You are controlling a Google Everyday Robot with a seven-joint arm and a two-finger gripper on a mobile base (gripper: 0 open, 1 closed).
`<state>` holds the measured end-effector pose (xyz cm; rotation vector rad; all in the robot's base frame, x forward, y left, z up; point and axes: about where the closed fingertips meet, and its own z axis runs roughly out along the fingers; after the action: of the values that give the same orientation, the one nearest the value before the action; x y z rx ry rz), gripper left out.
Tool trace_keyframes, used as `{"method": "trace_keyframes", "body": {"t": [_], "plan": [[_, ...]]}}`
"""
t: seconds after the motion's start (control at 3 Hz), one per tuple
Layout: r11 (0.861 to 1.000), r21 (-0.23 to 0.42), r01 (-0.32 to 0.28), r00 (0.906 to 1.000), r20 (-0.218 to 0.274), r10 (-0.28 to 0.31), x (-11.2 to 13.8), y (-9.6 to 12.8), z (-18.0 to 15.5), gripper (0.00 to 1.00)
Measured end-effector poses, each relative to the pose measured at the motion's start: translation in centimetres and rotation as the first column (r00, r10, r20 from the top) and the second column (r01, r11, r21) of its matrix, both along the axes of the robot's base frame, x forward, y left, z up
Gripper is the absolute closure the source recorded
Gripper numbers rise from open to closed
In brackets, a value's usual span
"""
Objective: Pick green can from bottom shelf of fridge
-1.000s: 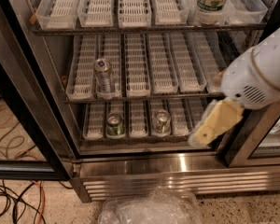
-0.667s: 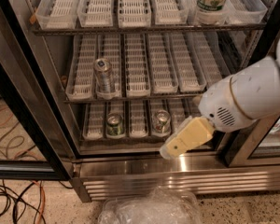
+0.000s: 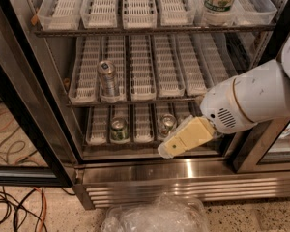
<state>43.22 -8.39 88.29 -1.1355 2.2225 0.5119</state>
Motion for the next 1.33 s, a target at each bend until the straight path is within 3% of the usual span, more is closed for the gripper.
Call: {"method": "trace_keyframes", "body": {"t": [0.33,0.67,1.0,1.33], "plan": [[0.999,0.038,0.01,0.9998,0.019,-0.011,0.3,1.8,-0.7,0.0],[0.989,0.146,0.034,0.9994,-0.006,-0.034,-0.5,5.5,-4.4,0.0],[0.96,0.259,0.103,0.9938,-0.067,-0.088,-3.0,9.9,-9.0,0.0],[0.917,0.353,0.187,0.9805,-0.125,-0.151,-4.2,14.4,-11.5,0.0]]}}
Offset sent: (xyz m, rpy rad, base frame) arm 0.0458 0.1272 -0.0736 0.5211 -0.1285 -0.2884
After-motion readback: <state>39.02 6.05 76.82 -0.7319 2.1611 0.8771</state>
